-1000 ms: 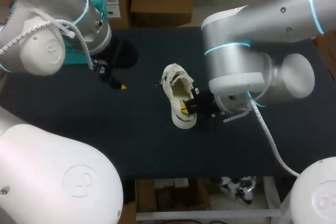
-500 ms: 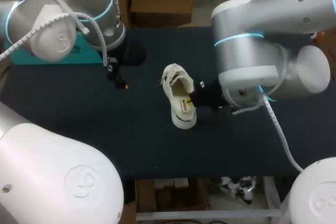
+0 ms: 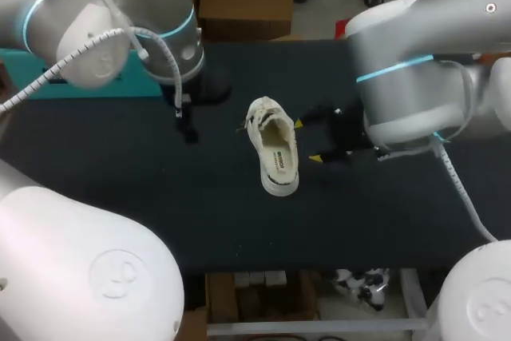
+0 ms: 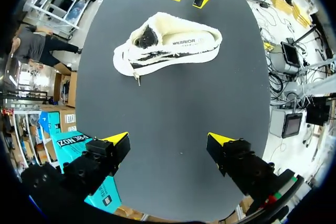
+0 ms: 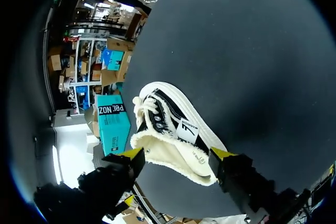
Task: Open the shoe tongue, take the insole out of the shoe, put the insole back into the shoe, and pack the shoe into the shoebox
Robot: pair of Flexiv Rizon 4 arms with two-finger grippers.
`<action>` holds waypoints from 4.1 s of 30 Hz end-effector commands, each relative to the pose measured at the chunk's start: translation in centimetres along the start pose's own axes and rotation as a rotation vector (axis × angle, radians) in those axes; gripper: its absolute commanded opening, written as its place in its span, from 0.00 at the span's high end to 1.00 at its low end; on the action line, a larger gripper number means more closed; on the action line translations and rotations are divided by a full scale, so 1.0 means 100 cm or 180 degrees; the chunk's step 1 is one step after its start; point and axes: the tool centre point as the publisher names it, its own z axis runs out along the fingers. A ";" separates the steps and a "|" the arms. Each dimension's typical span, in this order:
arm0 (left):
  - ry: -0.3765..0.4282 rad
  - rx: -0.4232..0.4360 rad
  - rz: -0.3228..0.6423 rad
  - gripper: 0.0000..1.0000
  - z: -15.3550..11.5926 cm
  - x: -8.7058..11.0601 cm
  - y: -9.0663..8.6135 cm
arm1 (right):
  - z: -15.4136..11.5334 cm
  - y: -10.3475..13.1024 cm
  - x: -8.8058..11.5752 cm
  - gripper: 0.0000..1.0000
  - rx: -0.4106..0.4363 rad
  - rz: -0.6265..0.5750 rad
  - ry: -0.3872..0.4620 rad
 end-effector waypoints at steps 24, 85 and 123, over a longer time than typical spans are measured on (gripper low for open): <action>0.0258 -0.1004 -0.1161 0.00 0.024 0.002 -0.040 | -0.059 0.037 0.034 0.00 0.1508 -0.0361 -0.0909; 0.0343 -0.0399 -0.3970 0.00 0.075 0.015 -0.095 | -0.131 0.068 0.024 0.00 0.0770 -0.1823 -0.1060; 0.0781 -0.0447 -0.4087 1.00 0.080 0.011 -0.112 | -0.150 0.084 0.006 0.00 0.1557 -0.4336 -0.1808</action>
